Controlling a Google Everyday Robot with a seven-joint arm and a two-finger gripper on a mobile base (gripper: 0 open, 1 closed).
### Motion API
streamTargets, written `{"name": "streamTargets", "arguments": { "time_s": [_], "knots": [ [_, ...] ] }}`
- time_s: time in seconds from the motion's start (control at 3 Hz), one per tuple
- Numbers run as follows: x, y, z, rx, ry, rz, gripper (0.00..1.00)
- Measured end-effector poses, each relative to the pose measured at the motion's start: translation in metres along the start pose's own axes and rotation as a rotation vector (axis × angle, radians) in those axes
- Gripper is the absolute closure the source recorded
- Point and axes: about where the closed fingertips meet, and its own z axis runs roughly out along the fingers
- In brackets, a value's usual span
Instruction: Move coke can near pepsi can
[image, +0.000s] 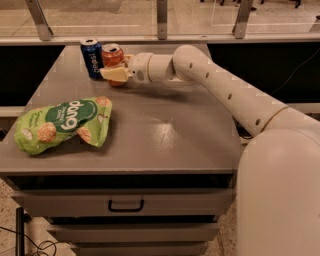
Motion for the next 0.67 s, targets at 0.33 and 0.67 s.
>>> {"name": "streamTargets", "arguments": {
  "time_s": [0.33,0.67],
  "knots": [
    [-0.0001,0.0018,0.0023,-0.004,0.000,0.000,0.83],
    [-0.0002,0.0039,0.0051,-0.009,-0.001,0.001,0.59]
  ]
}}
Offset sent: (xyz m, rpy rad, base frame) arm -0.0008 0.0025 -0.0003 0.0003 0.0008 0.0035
